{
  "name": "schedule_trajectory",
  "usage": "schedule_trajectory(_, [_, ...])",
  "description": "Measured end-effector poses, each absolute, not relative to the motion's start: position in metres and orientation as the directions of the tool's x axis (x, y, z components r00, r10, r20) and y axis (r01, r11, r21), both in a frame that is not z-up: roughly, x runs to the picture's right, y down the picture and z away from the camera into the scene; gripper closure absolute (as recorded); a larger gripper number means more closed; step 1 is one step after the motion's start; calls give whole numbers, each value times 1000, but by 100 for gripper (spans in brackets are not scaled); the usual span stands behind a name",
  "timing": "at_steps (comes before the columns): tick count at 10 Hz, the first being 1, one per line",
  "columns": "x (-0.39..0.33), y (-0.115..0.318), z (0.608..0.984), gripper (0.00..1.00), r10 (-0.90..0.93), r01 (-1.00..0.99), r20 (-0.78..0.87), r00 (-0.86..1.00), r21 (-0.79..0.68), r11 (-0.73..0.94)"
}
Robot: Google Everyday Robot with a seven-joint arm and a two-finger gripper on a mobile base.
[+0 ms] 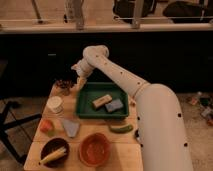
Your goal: Place grapes in paper cup
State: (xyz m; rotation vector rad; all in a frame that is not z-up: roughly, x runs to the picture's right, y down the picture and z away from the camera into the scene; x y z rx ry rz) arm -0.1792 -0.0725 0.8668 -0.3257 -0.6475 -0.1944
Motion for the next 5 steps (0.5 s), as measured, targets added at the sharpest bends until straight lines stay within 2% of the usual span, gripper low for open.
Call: schedule_trajectory(5, [-210,-77,882,20,-9,238,701,713,-230,944])
